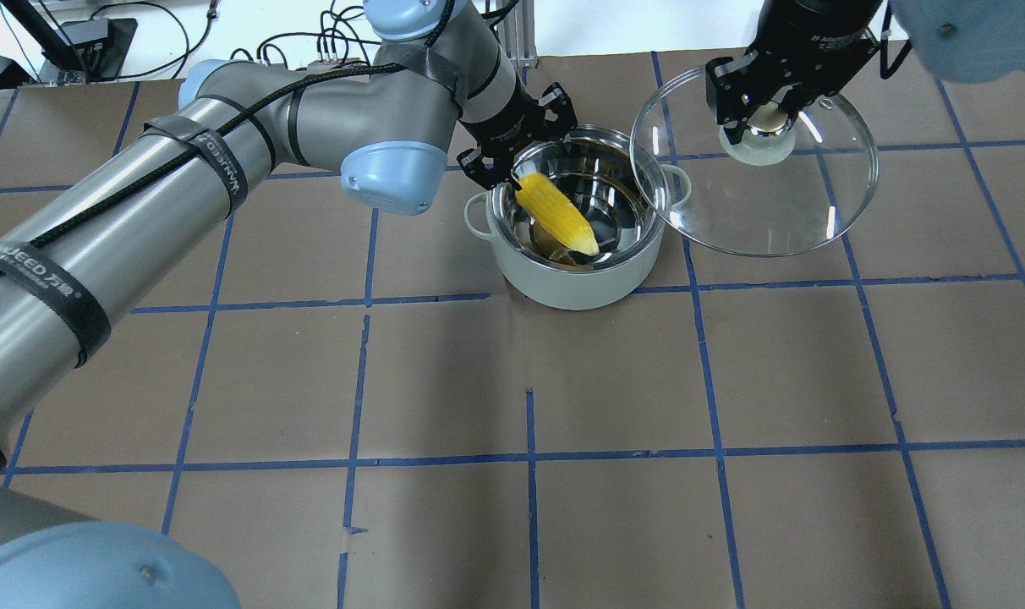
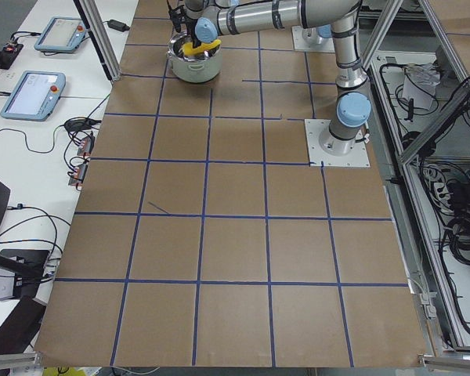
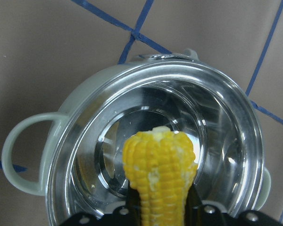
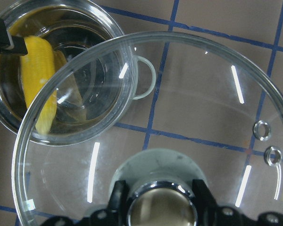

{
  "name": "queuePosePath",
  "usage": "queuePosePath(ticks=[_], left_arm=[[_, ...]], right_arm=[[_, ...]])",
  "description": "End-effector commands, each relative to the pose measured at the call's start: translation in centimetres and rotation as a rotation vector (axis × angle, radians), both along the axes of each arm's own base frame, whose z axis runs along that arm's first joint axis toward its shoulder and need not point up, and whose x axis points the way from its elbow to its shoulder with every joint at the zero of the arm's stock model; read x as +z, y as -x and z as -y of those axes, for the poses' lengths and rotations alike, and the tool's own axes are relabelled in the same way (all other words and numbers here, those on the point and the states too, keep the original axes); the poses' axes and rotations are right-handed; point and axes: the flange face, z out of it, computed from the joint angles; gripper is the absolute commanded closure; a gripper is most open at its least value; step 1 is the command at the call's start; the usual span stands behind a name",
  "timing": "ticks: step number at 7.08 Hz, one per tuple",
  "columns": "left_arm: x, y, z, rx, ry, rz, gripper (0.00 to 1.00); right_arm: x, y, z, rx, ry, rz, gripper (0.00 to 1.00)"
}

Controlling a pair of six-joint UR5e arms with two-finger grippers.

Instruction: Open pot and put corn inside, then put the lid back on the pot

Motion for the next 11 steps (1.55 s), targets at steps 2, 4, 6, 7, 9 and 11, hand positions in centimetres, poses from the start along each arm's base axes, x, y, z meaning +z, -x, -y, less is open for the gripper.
queuePosePath(ticks=[2, 4, 6, 7, 9, 11], left_arm=[[1.7, -1.9, 0.2, -0.158, 0.081, 0.037, 0.02], [3.5, -6.3, 0.0, -0.239, 0.106, 0.076, 0.03], [3.9, -9.6, -1.2, -0.32, 0.099, 0.147, 0.01], [4.5, -11.7, -2.0, -0.35, 0.099, 0.16, 0.0], [5.2, -17.9, -4.4, -0.412, 0.041, 0.217, 0.0], [3.6, -21.3, -8.6, -0.466, -0.029, 0.355, 0.0]], right_arm=[[-0.1, -0.2, 0.2, 0.001, 0.0, 0.001, 0.78], [-0.9, -0.8, 0.7, -0.018, -0.01, 0.008, 0.78], [-3.5, -5.0, 3.1, -0.034, 0.024, 0.017, 0.78], [-4.3, -6.8, 4.4, -0.056, 0.026, 0.023, 0.78], [-6.4, -9.7, 6.3, -0.042, 0.001, 0.023, 0.78], [-9.1, -10.6, 7.5, -0.033, -0.023, 0.032, 0.78]])
